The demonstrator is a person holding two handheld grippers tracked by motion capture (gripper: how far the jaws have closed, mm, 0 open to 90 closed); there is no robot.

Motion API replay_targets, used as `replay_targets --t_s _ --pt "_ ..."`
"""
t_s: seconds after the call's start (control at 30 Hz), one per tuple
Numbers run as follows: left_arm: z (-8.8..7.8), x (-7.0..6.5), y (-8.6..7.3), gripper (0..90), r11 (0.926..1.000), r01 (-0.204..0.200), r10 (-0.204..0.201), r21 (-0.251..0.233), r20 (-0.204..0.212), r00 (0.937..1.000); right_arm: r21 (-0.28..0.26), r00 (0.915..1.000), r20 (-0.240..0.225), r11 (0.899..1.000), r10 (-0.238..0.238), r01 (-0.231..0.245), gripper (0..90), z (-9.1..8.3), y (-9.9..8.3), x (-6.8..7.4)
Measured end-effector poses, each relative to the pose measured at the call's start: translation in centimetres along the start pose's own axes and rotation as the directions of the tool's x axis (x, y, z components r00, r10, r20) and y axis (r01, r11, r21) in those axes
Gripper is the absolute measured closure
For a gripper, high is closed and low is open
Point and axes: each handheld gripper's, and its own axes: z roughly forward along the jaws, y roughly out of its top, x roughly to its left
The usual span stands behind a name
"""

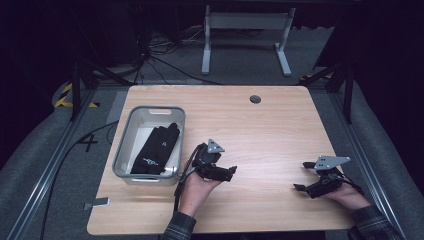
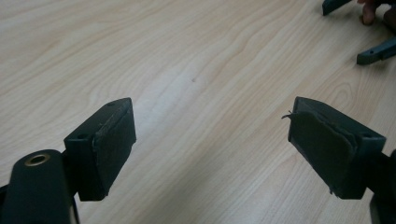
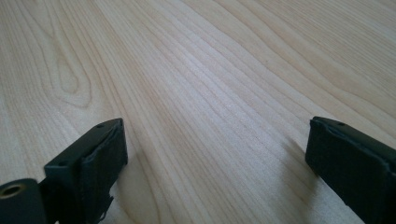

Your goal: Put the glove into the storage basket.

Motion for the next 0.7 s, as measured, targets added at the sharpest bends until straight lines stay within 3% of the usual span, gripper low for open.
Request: replay_targets --t_s 0.2,0.33,0.5,0.7 --pt "1.9 -1.2 -0.8 13.4 0.9973 -0.052 0.051 0.052 0.018 0.9985 0.000 1.0000 0.000 1.000 0.000 0.000 6.0 0.0 0.0 0.0" --pt "3.0 -1.8 -1.3 11.9 0.9945 -0.066 0.063 0.082 0.037 0.9973 0.000 1.0000 -0.001 1.000 -0.001 0.001 5.9 0.0 0.0 0.0" --pt "4.7 -2.8 -1.9 9.4 0.9863 -0.106 0.101 0.126 0.046 0.9938 0.000 1.0000 -0.001 1.000 -0.002 0.002 5.8 0.0 0.0 0.0" --pt "5.8 -3.5 -2.3 6.5 0.9807 -0.146 0.144 0.129 0.028 0.9892 0.001 1.0000 -0.001 1.000 -0.003 0.003 5.6 0.0 0.0 0.0"
